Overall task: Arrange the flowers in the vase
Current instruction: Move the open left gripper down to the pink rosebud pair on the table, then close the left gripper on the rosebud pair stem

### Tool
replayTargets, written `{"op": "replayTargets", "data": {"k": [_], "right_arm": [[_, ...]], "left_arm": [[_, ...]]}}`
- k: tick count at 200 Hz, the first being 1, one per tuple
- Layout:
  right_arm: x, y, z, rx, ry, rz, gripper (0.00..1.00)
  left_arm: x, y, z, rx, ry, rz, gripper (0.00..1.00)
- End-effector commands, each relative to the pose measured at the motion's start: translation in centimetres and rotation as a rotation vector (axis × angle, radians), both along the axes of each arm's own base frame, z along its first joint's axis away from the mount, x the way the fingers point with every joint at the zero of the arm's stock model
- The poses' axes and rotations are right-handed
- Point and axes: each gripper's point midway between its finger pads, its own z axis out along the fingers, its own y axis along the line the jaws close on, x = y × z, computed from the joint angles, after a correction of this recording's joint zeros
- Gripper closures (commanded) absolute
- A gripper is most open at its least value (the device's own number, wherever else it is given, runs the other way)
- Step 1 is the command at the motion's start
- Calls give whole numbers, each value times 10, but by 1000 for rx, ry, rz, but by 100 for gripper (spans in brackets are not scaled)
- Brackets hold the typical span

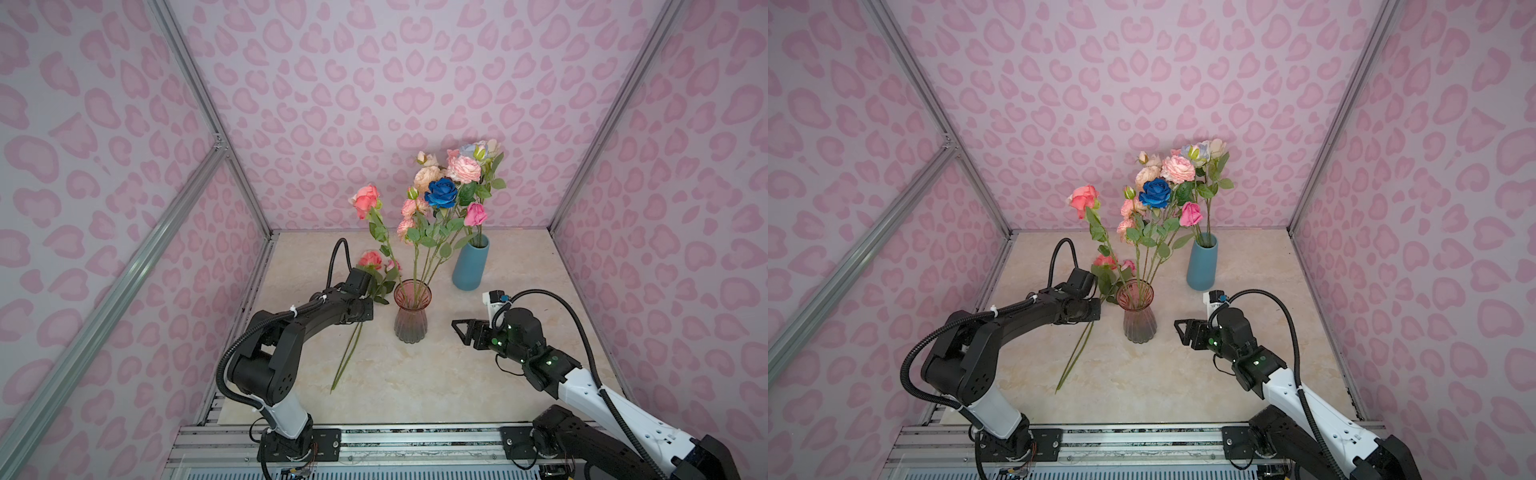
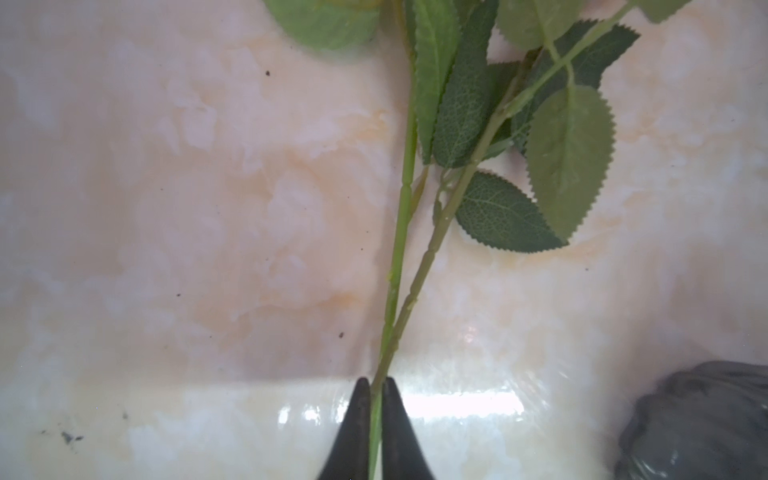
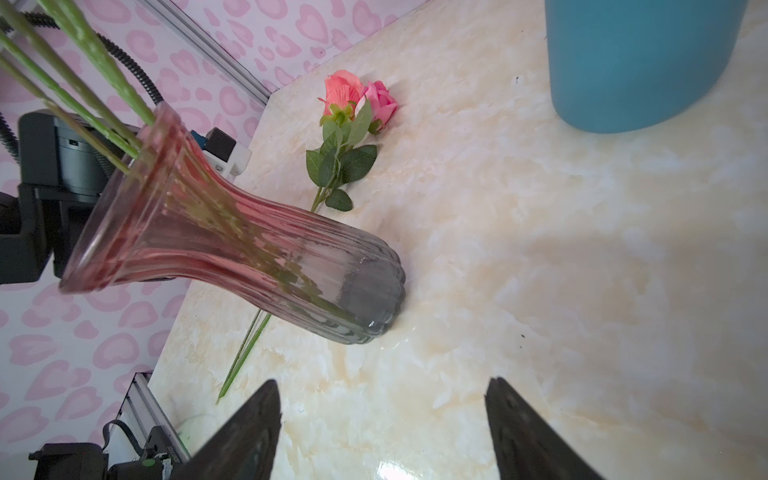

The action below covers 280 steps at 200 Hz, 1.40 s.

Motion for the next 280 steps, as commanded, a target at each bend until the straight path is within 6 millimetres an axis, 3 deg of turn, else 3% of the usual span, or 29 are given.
{"op": "replayTargets", "data": {"k": [1, 38, 84, 136, 172, 233, 280], "right_arm": [[3, 2, 5, 8, -22, 4, 21], [4, 3, 2, 7, -13, 6, 22], [3, -2, 3, -17, -25, -4, 21], [6, -2, -3, -19, -14, -5, 21], [8, -1, -5, -25, -11, -2, 21], [9, 0, -8, -27, -3, 0, 21], [10, 0, -6, -27, -4, 0, 21]], "left_arm": [[8, -4, 13, -8, -25, -22, 73], [31, -23, 17, -23, -21, -82, 70], [49, -27, 5, 46, 4, -109, 72], [52, -35, -9, 61, 30, -144, 78], [53, -28, -17, 108, 38, -134, 79], [54, -31, -11, 114, 21, -150, 76], [51, -34, -25, 107, 56, -159, 85]]}}
